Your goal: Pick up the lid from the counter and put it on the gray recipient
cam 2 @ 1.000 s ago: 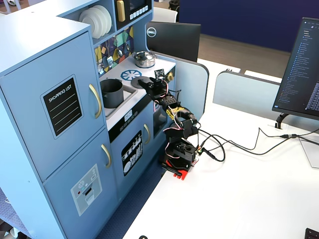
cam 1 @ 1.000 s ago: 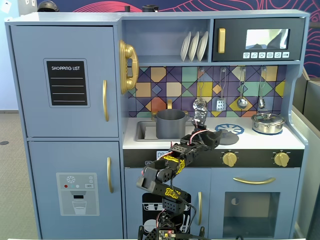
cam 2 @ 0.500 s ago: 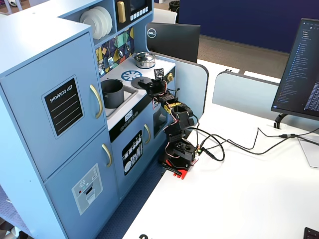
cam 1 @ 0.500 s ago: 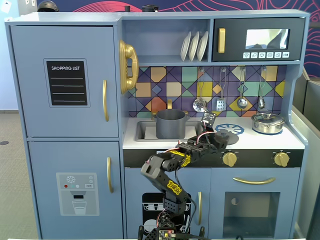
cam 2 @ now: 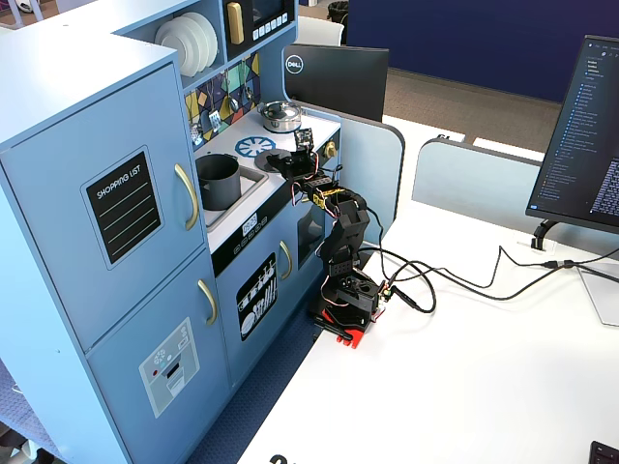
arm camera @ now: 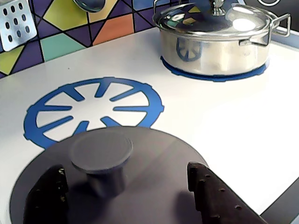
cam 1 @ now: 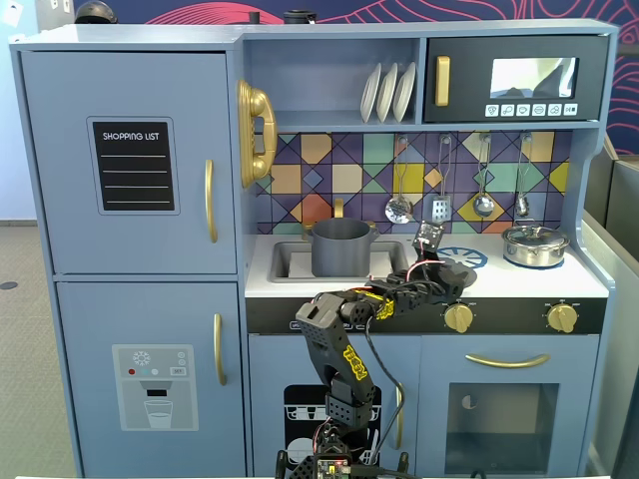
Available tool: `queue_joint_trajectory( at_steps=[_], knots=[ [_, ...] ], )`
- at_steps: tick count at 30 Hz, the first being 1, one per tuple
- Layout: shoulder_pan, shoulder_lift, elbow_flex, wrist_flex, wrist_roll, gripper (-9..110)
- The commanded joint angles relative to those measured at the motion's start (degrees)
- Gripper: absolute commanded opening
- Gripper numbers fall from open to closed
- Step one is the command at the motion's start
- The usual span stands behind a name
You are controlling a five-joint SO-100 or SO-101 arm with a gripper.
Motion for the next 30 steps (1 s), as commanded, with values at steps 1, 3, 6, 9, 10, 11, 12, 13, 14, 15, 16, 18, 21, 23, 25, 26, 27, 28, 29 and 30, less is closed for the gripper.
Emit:
queue_joint_trajectory(
  at_steps=[1,3,6,9,10,11,12,13,14,15,16,18,21,23,25,26,27,28,29,30],
  knots=[
    [-0.79,-0.44,-4.31,-2.46,-0.62,24],
    [-1.14,-1.14,-4.75,-2.64,-0.62,24],
    [-1.49,-2.64,-5.54,-3.16,-0.70,23],
    [-1.93,-4.22,-6.59,-3.78,-0.97,22],
    [-2.11,-4.75,-7.03,-3.87,-1.05,22],
    [-2.20,-5.27,-7.47,-3.87,-1.14,21],
    [-2.37,-5.80,-8.00,-3.96,-1.32,21],
    [-2.46,-6.33,-8.44,-4.13,-1.41,20],
    [-2.64,-6.86,-8.79,-4.48,-1.41,20],
    [-2.64,-7.29,-9.05,-4.57,-1.49,18],
    [-2.72,-7.65,-9.14,-4.92,-1.41,15],
    [-3.08,-7.91,-8.79,-5.71,-0.97,7],
    [-3.52,-7.56,-7.73,-7.03,-0.18,0],
    [-3.60,-7.12,-7.56,-7.29,0.00,0],
    [-3.60,-6.68,-7.56,-7.21,-0.09,0],
    [-3.52,-6.33,-7.73,-7.03,0.00,0],
    [-3.52,-5.71,-7.91,-6.68,0.18,0],
    [-3.52,-5.01,-8.00,-6.33,0.26,0],
    [-3.43,-4.31,-8.26,-5.98,0.26,0],
    [-3.43,-3.52,-8.53,-5.45,0.18,0]
  ],
)
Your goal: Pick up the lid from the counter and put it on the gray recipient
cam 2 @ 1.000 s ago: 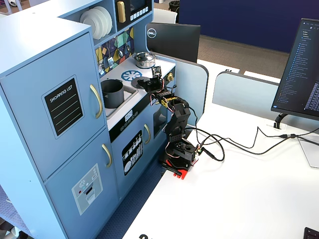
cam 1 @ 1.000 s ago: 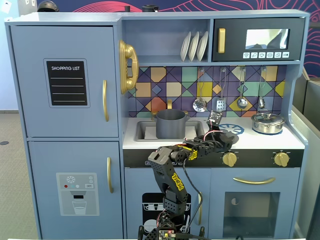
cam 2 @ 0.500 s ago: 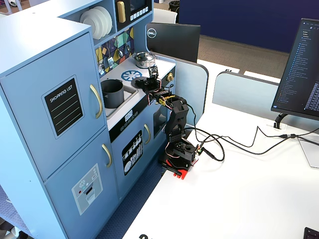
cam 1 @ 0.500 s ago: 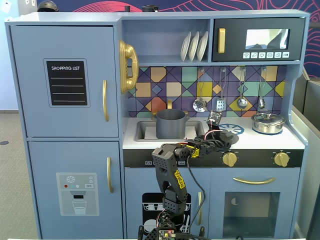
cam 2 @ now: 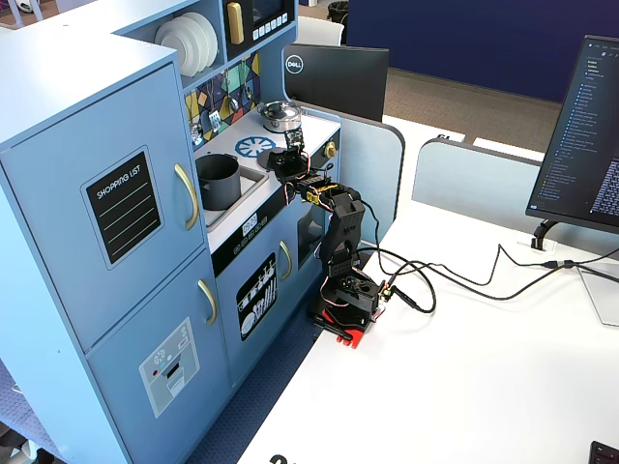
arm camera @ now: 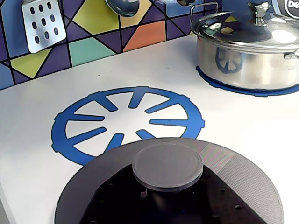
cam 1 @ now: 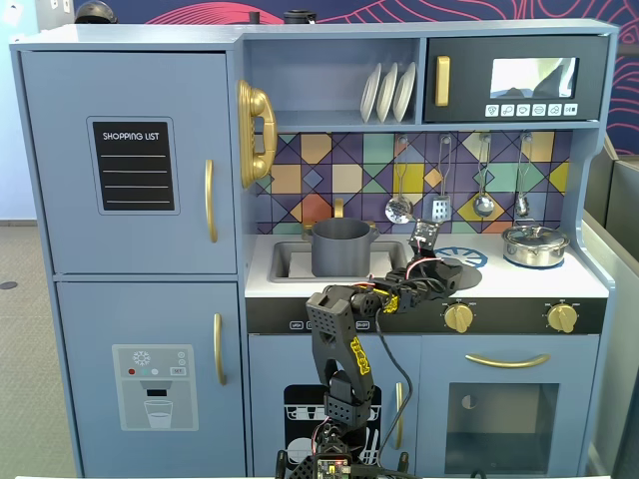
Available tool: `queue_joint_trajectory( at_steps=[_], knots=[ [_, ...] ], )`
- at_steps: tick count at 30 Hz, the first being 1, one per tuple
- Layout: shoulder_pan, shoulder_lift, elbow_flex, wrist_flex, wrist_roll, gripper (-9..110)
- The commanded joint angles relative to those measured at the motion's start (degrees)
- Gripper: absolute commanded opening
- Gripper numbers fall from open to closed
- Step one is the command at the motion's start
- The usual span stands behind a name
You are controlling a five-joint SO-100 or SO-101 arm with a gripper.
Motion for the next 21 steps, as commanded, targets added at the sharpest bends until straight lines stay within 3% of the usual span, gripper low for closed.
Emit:
queue_joint_trajectory(
  at_steps=[1,10,21],
  knots=[
    [0.18,5.54,-3.60,0.26,0.88,0],
    [-1.67,11.69,-12.13,8.53,1.67,0],
    [-13.01,16.96,-22.41,22.85,2.20,0]
  ],
)
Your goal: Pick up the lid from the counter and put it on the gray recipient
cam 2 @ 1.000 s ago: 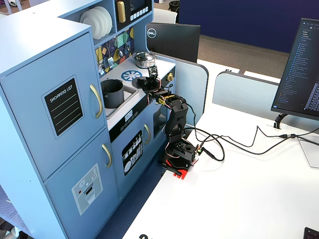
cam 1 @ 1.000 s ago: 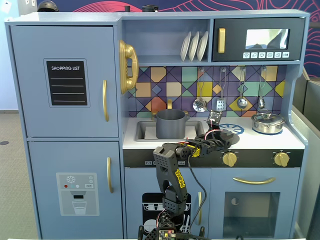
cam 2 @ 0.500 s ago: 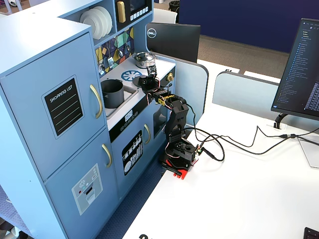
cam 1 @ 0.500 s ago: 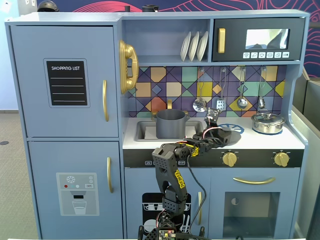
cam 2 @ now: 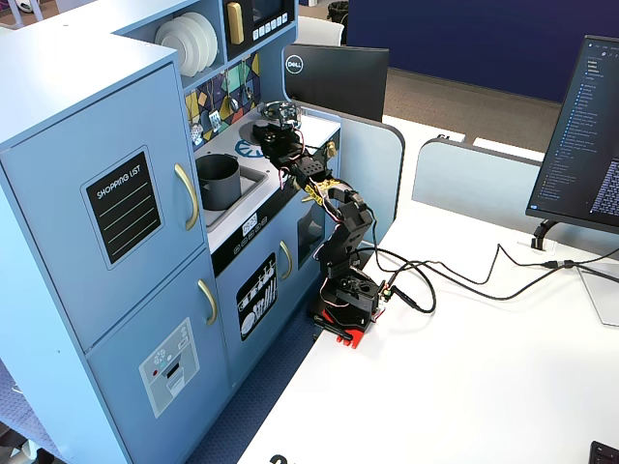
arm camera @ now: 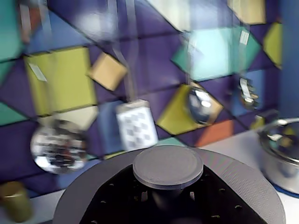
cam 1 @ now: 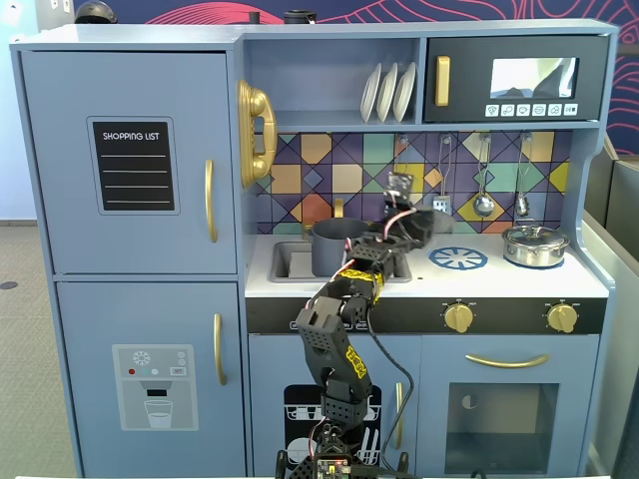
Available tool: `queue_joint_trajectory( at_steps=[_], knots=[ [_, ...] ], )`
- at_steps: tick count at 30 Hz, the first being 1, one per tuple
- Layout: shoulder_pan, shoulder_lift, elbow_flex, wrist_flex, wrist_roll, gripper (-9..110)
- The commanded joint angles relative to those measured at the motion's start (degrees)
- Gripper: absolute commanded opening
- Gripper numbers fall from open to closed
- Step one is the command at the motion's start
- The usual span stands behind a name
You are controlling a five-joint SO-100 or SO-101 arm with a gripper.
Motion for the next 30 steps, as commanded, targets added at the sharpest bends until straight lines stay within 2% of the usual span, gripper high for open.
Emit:
queue_joint_trajectory(
  at_steps=[1,15,30],
  knots=[
    [-5.10,5.27,-5.98,3.78,1.32,0],
    [-19.42,9.14,-3.60,9.14,1.41,0],
    [-22.85,9.14,1.14,8.44,-0.88,0]
  ],
)
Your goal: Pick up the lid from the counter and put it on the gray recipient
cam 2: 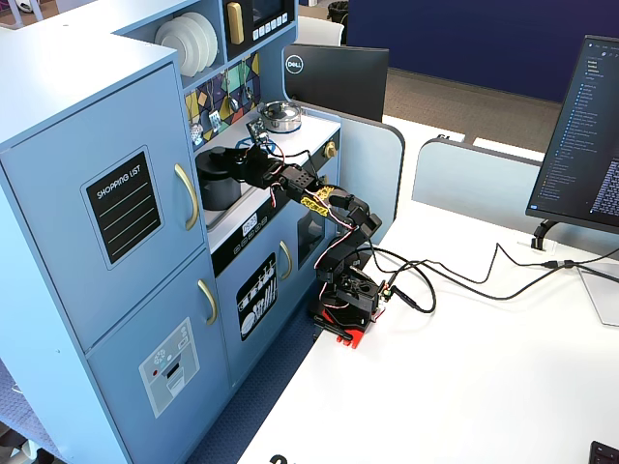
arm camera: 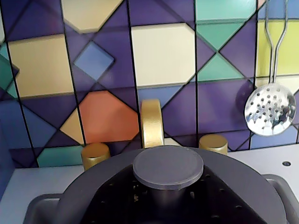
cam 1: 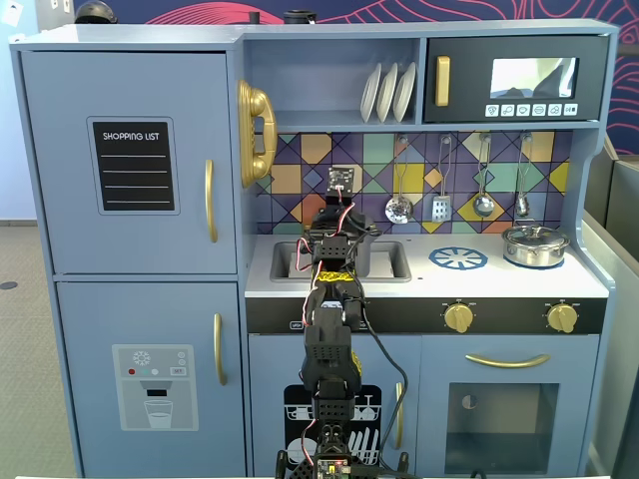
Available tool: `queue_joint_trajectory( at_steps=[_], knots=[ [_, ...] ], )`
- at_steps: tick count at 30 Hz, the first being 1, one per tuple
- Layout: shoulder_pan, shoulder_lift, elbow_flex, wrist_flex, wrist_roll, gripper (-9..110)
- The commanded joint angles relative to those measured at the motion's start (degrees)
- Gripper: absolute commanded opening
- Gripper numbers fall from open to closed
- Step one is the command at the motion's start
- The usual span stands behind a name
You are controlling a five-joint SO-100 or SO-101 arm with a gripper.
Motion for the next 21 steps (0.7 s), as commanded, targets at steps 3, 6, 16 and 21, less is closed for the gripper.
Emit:
queue_joint_trajectory(
  at_steps=[3,6,16,21],
  knots=[
    [-0.26,2.29,-0.44,-1.32,-0.97,0],
    [-0.18,1.67,-0.26,-1.85,-0.79,0],
    [-0.88,-2.55,-0.88,-4.92,-0.26,0],
    [-0.70,-5.36,-1.14,-7.12,-0.26,0]
  ],
)
